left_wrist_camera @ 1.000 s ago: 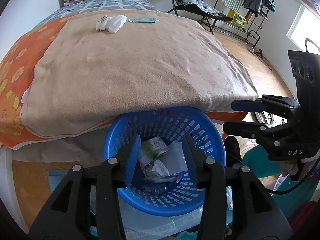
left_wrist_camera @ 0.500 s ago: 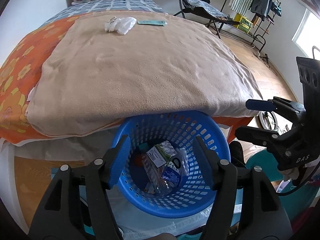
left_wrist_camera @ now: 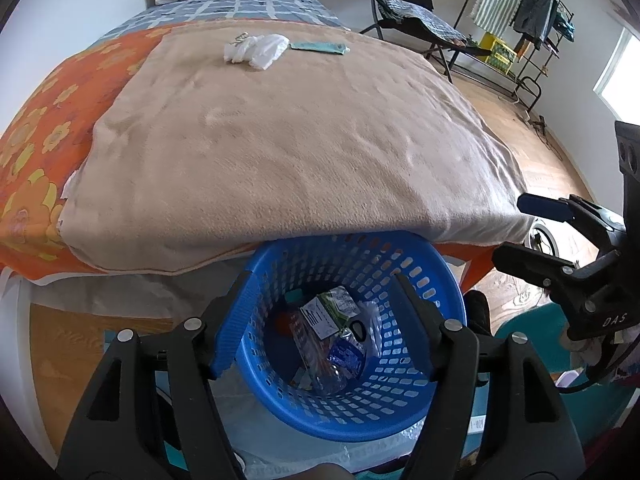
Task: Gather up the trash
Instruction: 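Raise both open tools from the basket back over the towel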
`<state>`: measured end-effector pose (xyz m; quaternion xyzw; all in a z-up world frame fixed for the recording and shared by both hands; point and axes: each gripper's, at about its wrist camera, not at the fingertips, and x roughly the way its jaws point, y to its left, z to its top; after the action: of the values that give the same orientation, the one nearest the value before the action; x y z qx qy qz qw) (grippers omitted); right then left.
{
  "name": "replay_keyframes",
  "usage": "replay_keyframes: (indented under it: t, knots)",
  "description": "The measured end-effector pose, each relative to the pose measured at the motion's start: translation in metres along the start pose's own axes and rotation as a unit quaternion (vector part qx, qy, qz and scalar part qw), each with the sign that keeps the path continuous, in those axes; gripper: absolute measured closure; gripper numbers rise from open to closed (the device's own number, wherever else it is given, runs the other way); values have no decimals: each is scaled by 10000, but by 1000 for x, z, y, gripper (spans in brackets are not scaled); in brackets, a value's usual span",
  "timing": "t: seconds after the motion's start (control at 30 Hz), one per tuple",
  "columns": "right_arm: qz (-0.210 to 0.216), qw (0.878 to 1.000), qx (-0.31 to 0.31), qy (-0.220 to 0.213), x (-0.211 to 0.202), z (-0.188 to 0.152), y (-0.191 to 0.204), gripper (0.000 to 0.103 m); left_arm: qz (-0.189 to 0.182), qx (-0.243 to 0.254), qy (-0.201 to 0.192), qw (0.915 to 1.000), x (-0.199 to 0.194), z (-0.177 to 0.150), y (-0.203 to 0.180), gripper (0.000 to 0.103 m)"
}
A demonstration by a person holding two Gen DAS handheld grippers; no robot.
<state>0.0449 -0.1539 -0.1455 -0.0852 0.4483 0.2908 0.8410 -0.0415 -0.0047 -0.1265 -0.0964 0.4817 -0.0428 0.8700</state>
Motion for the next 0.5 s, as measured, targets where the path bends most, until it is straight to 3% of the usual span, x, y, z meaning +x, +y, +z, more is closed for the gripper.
replay_keyframes:
  t: [0.5]
  knots:
    - [63, 9994, 167, -297, -14, 38, -15, 4, 79, -81, -369, 9993, -17, 47, 10, 33]
